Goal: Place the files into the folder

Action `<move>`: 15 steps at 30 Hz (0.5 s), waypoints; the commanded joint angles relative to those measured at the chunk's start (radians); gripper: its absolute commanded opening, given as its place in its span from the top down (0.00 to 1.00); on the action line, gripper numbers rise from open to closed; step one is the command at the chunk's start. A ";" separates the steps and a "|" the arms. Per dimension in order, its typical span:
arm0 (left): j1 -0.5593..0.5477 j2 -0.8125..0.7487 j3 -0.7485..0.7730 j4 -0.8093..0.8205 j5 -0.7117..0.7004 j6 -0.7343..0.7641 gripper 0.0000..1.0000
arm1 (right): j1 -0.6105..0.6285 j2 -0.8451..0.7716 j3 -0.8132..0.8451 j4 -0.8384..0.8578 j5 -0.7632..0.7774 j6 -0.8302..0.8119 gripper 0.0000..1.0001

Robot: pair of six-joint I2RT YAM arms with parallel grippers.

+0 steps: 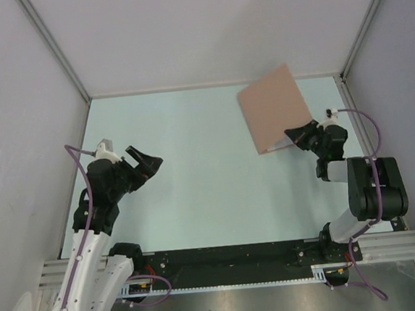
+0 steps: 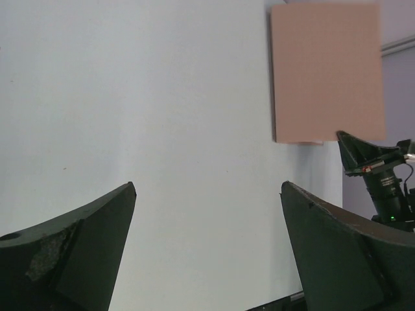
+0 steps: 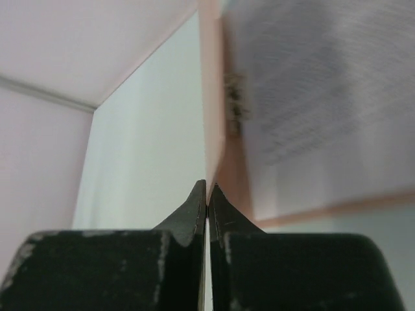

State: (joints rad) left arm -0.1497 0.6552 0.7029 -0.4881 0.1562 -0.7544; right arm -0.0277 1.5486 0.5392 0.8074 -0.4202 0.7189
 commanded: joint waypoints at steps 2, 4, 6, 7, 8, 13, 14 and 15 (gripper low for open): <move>-0.005 -0.008 -0.019 0.045 0.034 0.010 0.00 | -0.162 0.080 -0.074 0.009 -0.169 0.180 1.00; -0.005 -0.002 -0.023 0.059 0.043 0.004 0.00 | -0.189 0.100 -0.068 -0.023 -0.164 0.172 1.00; -0.005 0.006 -0.034 0.071 0.054 0.000 0.00 | -0.215 0.128 -0.047 -0.066 -0.161 0.148 1.00; -0.005 0.009 -0.036 0.077 0.058 -0.002 0.00 | -0.222 0.134 -0.036 -0.083 -0.148 0.134 1.00; -0.005 0.012 -0.036 0.079 0.063 -0.002 0.00 | -0.238 0.137 -0.025 -0.108 -0.138 0.101 1.00; -0.007 0.017 -0.045 0.082 0.075 0.001 0.00 | -0.297 0.165 0.063 -0.276 -0.069 0.004 1.00; -0.007 0.017 -0.051 0.083 0.077 0.000 0.00 | -0.307 0.169 0.079 -0.301 -0.063 -0.012 1.00; -0.007 0.017 -0.054 0.086 0.082 -0.003 0.01 | -0.319 0.176 0.100 -0.333 -0.046 -0.035 1.00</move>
State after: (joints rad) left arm -0.1505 0.6788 0.6640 -0.4438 0.2066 -0.7582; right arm -0.3008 1.7016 0.5564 0.6067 -0.5438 0.7944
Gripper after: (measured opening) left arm 0.995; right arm 0.010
